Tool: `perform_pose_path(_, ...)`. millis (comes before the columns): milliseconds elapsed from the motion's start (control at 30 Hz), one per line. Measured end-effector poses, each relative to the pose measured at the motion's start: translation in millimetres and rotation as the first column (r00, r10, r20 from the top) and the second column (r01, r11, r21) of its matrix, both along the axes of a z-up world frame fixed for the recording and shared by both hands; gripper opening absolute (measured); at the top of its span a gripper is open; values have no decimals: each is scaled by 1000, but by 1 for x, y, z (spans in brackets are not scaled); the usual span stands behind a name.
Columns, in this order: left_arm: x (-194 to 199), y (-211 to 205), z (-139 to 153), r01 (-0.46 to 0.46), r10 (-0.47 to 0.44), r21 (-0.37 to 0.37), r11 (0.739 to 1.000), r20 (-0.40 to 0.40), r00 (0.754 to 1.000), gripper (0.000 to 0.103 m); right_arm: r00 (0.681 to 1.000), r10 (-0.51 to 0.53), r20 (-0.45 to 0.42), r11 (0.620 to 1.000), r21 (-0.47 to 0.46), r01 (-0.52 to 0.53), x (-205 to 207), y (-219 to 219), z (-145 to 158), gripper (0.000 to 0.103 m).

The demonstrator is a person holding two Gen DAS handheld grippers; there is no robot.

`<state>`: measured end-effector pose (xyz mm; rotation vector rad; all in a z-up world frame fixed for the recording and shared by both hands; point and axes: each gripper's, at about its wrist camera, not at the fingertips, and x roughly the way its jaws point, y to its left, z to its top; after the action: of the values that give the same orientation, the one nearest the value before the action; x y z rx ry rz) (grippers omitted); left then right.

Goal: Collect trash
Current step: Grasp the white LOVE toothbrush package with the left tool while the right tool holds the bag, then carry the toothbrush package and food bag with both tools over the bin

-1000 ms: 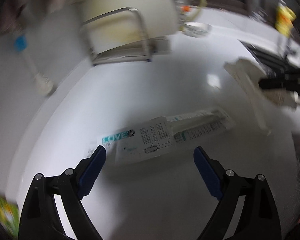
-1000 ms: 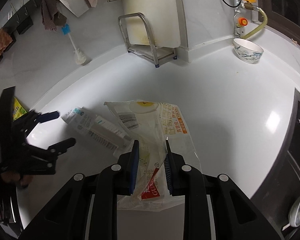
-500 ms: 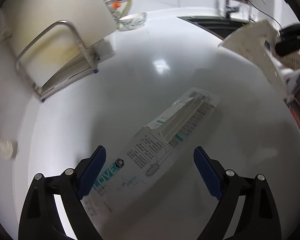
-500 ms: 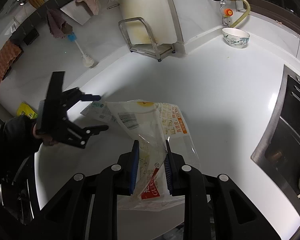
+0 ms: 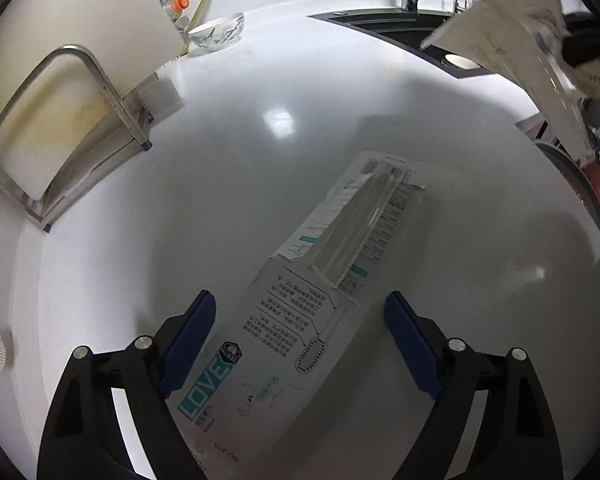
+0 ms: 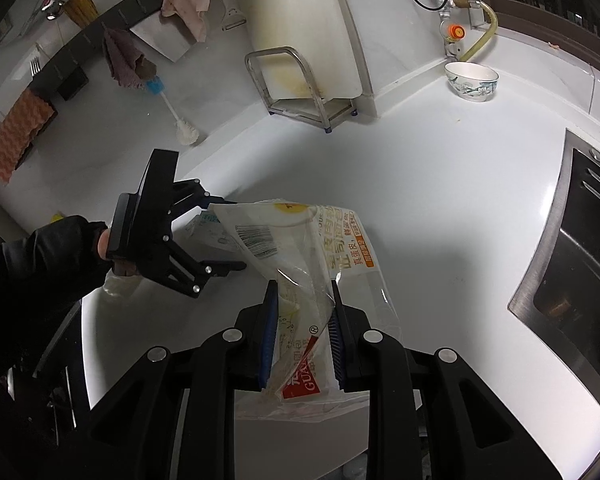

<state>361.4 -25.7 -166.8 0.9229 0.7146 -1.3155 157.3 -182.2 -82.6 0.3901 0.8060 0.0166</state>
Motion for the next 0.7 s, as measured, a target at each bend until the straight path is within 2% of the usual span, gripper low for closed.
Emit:
perform_pose_path(267,-3,2,0,-42,39,-36,998,-61,997,56,1000,-20,-7,1000,-3,20,-3,-1,-3,23)
perform_pose_path(467,-13,7,5,-157,154,-44,987,-64,986,55,1000,-30,-4,1000,0,30,-4,-3,-5,23)
perform_pose_path(700,-36,15,26,-344,342,-72,936,-42,939,52,1000,-29,-9,1000,9,30,-6,-5,-17,23)
